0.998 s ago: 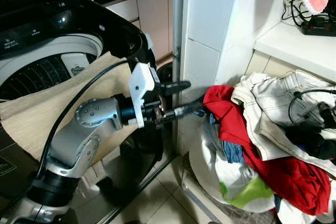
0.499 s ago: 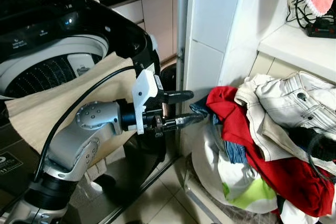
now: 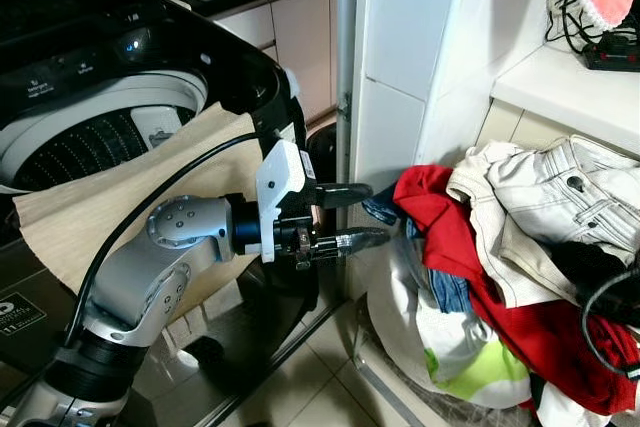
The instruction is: Clothes washing
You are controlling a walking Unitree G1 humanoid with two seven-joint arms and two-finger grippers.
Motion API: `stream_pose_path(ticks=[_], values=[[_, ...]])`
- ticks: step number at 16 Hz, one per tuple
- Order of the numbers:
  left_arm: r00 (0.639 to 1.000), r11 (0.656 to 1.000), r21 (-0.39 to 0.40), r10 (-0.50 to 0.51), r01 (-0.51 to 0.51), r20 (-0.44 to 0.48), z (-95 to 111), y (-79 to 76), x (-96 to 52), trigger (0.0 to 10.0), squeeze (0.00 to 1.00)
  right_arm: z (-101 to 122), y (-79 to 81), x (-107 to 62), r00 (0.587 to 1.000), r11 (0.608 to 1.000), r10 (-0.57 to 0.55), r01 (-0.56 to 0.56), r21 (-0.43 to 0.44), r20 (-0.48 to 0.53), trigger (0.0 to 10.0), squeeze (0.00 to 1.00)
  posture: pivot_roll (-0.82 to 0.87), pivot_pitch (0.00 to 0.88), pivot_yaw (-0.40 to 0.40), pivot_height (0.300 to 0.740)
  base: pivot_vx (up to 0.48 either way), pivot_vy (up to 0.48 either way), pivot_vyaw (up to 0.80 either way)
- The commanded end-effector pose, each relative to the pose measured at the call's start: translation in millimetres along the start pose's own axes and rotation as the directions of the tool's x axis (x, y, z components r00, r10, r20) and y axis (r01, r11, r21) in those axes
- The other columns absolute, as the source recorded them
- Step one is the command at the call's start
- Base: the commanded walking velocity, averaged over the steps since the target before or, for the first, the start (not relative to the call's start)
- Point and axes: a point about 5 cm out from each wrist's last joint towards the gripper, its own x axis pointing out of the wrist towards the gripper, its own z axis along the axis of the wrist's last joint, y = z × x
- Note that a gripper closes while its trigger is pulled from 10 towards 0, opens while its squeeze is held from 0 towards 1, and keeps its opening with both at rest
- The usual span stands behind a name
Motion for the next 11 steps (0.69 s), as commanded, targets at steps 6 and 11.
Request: stream_pose_path(ticks=[6, 11], values=[[1.000, 1.000, 0.016, -0.015, 0.015, -0.015, 2, -2.6, -0.6, 10.0, 0.00, -9, -12.6, 11.5, 0.999, 0.999, -0.035, 0.033, -0.037, -0.041, 10.0, 0.00, -0.11, 0.000, 0.064, 0.740, 0.000, 0.000, 0.00], [0.999, 1.000, 0.008, -0.024, 0.024, -0.022, 1, -3.1, -2.6, 10.0, 0.00, -10, -16.1, 11.3, 0.999, 0.999, -0.024, 0.023, -0.023, -0.047, 0.0, 0.00, -0.11, 0.000, 0.060, 0.740, 0.000, 0.000, 0.00]])
